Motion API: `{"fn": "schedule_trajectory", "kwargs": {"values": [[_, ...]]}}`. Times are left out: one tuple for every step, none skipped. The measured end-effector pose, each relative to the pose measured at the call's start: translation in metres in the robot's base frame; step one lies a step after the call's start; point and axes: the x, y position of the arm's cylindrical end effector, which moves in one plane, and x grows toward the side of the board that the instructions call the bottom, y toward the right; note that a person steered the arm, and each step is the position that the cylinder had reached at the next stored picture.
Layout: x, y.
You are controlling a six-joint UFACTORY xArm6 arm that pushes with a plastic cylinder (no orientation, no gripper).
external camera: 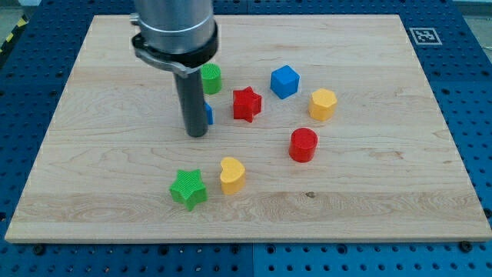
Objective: Push the green star closer to the blue triangle
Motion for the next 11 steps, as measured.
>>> {"fn": "schedule_trajectory", "kwargs": {"values": [[0.008, -0.046], [0.051, -0.054], [0.103, -0.054], [0.120, -0.020], [0.118, 0.037], [0.115, 0.058], [0.115, 0.057], [0.114, 0.044], [0.108, 0.026], [0.096, 0.025], [0.080, 0.034]]}}
